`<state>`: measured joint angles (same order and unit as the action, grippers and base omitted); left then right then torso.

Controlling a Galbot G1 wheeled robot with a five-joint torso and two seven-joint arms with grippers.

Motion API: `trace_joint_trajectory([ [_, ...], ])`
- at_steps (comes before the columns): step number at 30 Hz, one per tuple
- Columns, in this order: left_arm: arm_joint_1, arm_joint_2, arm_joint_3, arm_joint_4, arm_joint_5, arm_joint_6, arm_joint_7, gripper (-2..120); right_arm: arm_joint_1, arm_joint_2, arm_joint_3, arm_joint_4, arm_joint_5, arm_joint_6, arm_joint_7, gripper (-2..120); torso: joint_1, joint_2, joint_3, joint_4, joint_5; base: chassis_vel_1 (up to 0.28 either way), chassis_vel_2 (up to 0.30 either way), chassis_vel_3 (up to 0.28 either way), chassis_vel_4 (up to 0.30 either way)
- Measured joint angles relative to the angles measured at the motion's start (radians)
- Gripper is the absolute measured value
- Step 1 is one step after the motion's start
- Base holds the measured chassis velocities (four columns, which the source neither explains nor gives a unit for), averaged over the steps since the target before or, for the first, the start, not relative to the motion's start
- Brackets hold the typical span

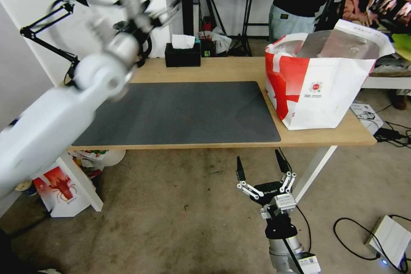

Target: Pick up the trash from the table and place it into the takeout bag.

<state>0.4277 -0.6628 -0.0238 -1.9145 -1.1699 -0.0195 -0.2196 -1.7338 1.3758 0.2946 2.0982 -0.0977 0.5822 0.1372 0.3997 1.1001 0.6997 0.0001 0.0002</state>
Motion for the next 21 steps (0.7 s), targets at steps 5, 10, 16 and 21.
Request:
trace_joint_trajectory([
  [5,0.335,0.012,-0.254,-0.131,0.161,-0.049,0.001,100,0.000,0.000,0.000,0.000,0.000,0.000,0.000,100,0.000,0.000,0.000,-0.0003,-0.0005,0.000,0.000,0.000,0.000],
  [10,0.638,-0.108,-0.474,-0.245,0.367,-0.072,0.020,100,0.000,0.000,0.000,0.000,0.000,0.000,0.000,100,0.000,0.000,0.000,0.0001,-0.0004,0.000,0.000,0.000,0.000],
  [16,0.812,-0.265,-0.571,-0.314,0.536,-0.113,0.057,100,0.000,0.000,0.000,0.000,0.000,0.000,0.000,100,0.000,0.000,0.000,-0.0002,-0.0003,0.000,0.000,0.000,0.000],
  [21,1.014,-0.514,-0.573,-0.372,0.768,-0.198,0.099,100,0.000,0.000,0.000,0.000,0.000,0.000,0.000,100,0.000,0.000,0.000,0.0000,0.0000,0.000,0.000,0.000,0.000],
])
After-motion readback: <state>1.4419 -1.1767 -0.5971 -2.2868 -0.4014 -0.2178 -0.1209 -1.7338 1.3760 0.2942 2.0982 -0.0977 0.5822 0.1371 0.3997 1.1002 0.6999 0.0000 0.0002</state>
